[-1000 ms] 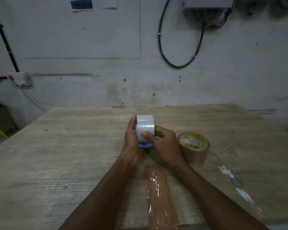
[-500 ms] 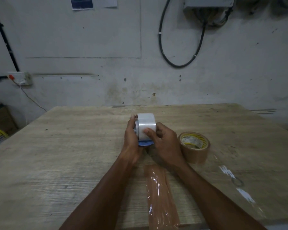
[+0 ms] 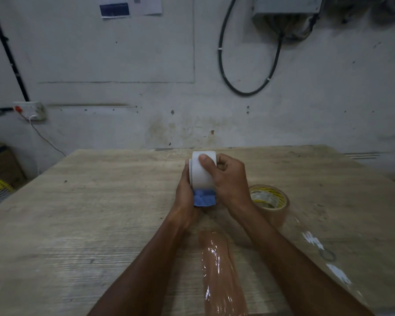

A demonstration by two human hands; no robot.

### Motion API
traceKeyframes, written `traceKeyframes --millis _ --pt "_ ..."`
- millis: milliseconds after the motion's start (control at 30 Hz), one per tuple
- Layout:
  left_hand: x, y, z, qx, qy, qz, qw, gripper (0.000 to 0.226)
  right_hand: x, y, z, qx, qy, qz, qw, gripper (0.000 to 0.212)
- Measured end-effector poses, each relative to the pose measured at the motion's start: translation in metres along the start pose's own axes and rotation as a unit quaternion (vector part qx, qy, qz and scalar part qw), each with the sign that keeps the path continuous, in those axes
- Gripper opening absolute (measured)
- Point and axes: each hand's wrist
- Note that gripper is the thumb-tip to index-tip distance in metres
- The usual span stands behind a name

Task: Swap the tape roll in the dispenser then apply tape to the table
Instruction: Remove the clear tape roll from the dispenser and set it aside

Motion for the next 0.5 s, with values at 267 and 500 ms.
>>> traceKeyframes --millis 267,500 --pt "0.002 -0.003 0.001 -0.033 0.018 0.018 0.999 0.043 -0.005 0.007 -0.004 0.008 -0.001 -0.004 1.0 0.023" --pt "0.008 -0.013 0.003 0.03 0.048 0.024 0.998 0.051 -0.017 -0.012 -0.021 0.041 -0.005 0.059 0.997 0.073"
Point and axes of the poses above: each hand's wrist, its own x-axis towards the middle knuckle, its own y-axis out of the palm, z = x × y, and after that the axes turned 12 degrees about x, right-handed
